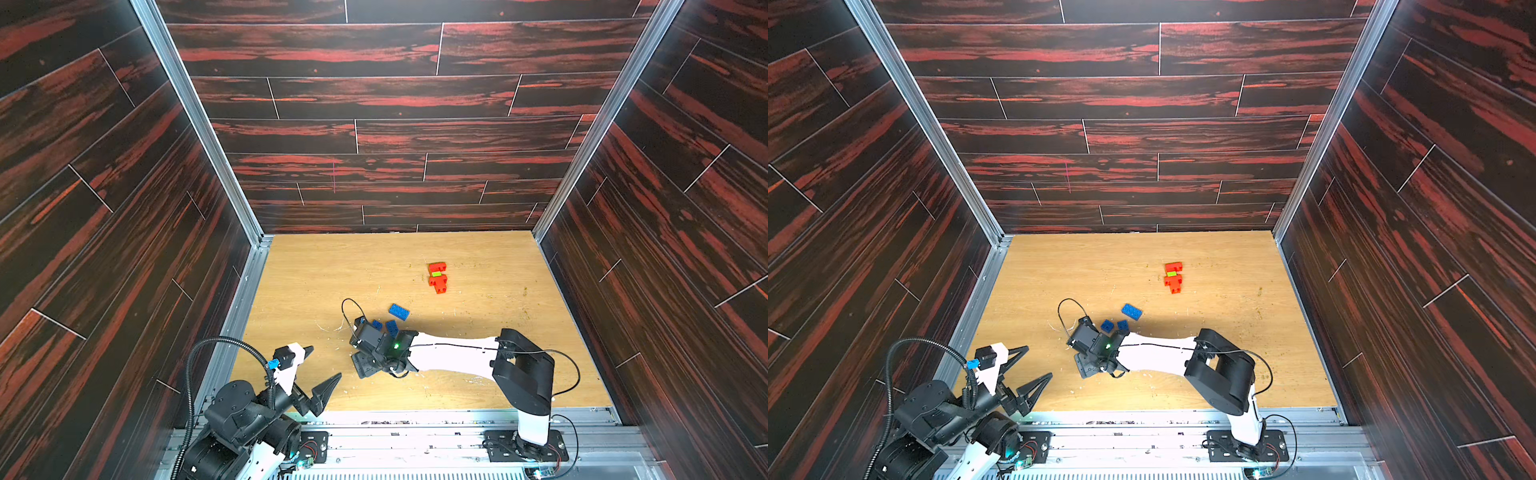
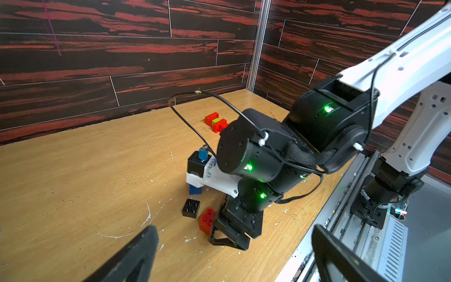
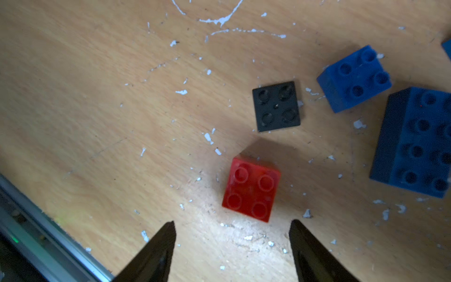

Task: Assemble the letter f with lego
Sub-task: Pick up the lego brick from the center of the board.

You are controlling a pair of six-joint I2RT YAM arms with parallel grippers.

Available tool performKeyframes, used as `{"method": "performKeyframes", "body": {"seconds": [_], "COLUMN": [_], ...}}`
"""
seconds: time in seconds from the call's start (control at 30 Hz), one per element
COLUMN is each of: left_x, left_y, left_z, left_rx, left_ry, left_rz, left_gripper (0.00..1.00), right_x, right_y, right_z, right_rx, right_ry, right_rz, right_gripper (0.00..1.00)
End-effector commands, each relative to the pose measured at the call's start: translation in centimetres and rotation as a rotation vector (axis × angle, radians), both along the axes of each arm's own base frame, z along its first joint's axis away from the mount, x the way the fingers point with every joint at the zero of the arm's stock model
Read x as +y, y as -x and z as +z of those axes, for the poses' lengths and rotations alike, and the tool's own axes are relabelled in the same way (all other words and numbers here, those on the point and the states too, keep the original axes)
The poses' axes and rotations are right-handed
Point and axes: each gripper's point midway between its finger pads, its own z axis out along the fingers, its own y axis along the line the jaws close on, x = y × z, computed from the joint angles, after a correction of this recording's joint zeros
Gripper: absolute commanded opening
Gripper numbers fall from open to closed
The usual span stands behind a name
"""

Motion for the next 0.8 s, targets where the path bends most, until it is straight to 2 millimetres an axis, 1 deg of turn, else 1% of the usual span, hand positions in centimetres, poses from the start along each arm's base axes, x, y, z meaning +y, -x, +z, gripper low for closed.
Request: {"method": "performKeyframes", "body": {"seconds": [0.0,0.17,0.27,0.57,0.77], "left_x": [-0.5,-0.5,-0.5,-0.6,-0.6], "left_y": [-0.2,-0.2,-0.1,-0.1,-0.1], "left_z": [-0.7,-0.8,-0.8,-0.8,-0.8], "left_rx": [0.026,0.027,0.026,0.025,0.025], "left_ry": [-0.022,-0.022,-0.022,-0.022,-0.023], "left_rz": [-0.024,-0.029,-0.03,-0.032,-0.032], "left_gripper": [1.0,1.0,1.0,1.0,1.0], "right_x": [0.5,0.8,0.8,0.7,1.0], "right_y": [-0.7,-1.0,-1.2,-1.7,-1.8], "right_z": [0.1,-0.5,-1.0,-1.3,-1.9], "right_rx": [0.008,0.025,0.038,0.045,0.07], "right_ry": [0.003,0.011,0.018,0.017,0.032], "right_rz": [-0.001,0.001,-0.003,-0.016,-0.007], "right_gripper": [0.76,0.74,0.71,0.65,0.62]}}
